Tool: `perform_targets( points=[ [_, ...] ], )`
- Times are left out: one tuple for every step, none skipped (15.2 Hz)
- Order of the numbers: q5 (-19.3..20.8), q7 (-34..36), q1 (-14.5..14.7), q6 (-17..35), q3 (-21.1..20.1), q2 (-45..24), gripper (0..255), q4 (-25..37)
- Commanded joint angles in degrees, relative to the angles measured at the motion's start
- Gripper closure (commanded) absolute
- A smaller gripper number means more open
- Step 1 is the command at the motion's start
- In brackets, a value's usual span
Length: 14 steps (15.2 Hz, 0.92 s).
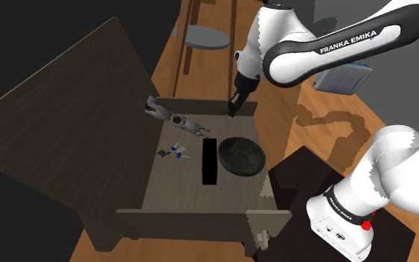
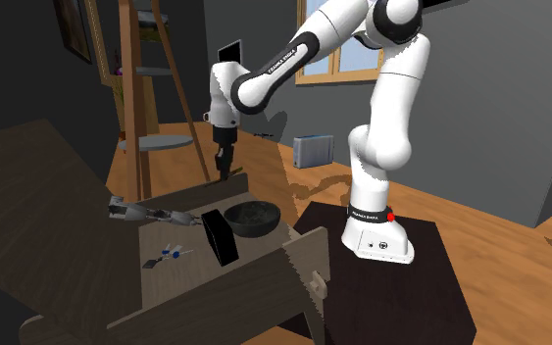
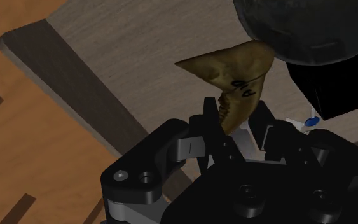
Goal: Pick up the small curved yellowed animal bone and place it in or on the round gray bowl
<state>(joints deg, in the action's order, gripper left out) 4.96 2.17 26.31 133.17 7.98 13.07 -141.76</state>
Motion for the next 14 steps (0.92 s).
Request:
perform_targets(
  points=[
    [0.42, 2.22, 0.54, 0.17, -1.28, 3.57, 255, -3.84],
    [0.47, 3.37, 0.88, 0.01, -2.03, 5.4, 255, -5.58],
    [0.45, 4.52, 1.24, -0.2, -2.82, 7.24, 255, -7.26],
    [0.34, 5.65, 1.65, -0.47, -3.64, 9.08, 255, -8.89],
    [0.15, 6.79, 2.09, -0.79, -4.48, 10.92, 255, -10.47],
    [-0.11, 7.92, 2.58, -1.17, -5.34, 12.77, 255, -12.0],
    [-0.47, 9.05, 3.12, -1.61, -6.24, 14.61, 255, -13.46],
    [-0.9, 10.19, 3.73, -2.1, -7.15, 16.45, 255, -14.87],
    [-1.41, 11.34, 4.39, -2.65, -8.09, 18.29, 255, -16.22],
    [-2.13, 12.78, 5.31, -3.39, -9.26, 20.53, 255, -17.79],
    [-2.08, 12.84, 5.28, -2.39, -9.28, 20.01, 255, -18.26],
    [-2.04, 12.9, 5.26, -1.38, -9.29, 19.46, 255, -18.72],
    [-1.99, 12.97, 5.23, -0.37, -9.31, 18.89, 255, -19.17],
    [-1.94, 13.03, 5.2, 0.66, -9.33, 18.29, 255, -19.61]
  ],
)
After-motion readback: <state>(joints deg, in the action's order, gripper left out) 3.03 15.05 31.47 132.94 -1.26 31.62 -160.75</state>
